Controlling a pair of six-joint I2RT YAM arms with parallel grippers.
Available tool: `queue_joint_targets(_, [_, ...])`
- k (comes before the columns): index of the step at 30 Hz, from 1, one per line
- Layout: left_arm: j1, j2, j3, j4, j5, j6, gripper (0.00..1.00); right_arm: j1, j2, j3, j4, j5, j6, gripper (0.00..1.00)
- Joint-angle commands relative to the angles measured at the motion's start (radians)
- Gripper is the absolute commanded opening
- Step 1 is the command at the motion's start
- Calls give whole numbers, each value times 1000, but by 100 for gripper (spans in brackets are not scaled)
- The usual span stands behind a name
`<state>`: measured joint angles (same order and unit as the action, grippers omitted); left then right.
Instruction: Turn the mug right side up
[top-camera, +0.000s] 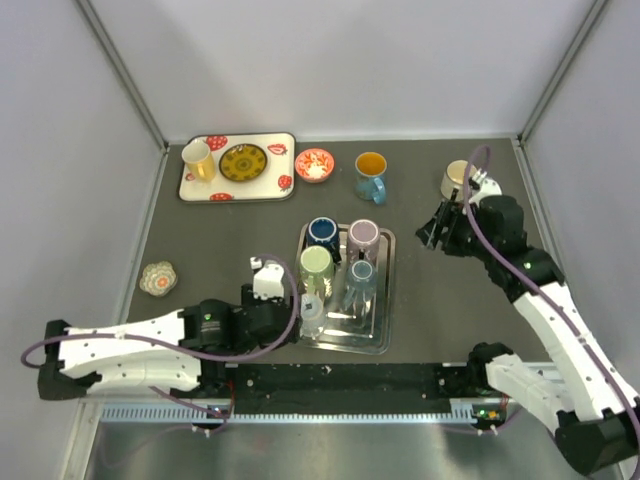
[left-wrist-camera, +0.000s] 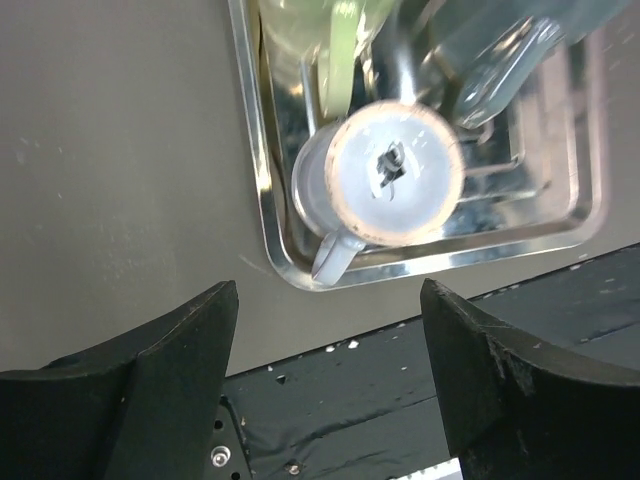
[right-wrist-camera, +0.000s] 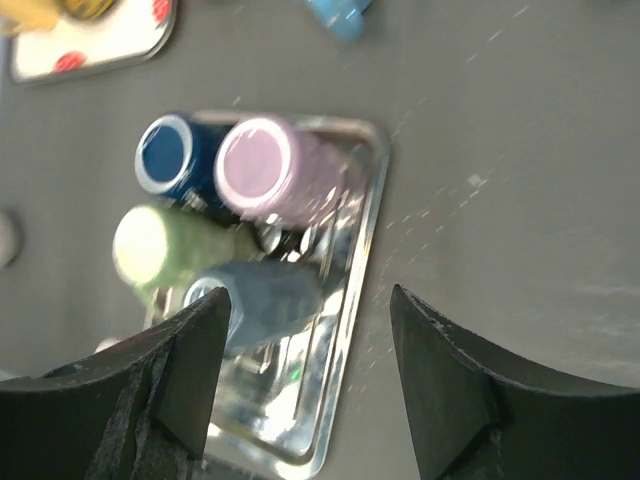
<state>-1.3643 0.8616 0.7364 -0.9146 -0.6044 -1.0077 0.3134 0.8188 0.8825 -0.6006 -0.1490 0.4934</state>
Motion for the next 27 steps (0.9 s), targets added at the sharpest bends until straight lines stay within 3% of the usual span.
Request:
queue_joint_targets(1, [-5, -108, 70, -43, -107, 84, 79, 6, 167, 185, -2, 285, -73, 66])
queue_joint_targets(5, [-5, -199, 32, 116, -195, 162, 82, 0, 362, 311, 12, 556, -88, 67])
queue_joint_targets(7, [-4, -248, 12, 178, -202, 217, 83, -16, 483, 386, 24, 591, -105, 68])
queue_joint_targets(16, [-1, -279, -6, 333, -192, 405, 89, -146, 897, 585, 7, 543, -151, 65])
queue_joint_targets(27, [11, -224, -26, 391, -202, 432, 89, -175, 1141, 782, 7, 555, -182, 67])
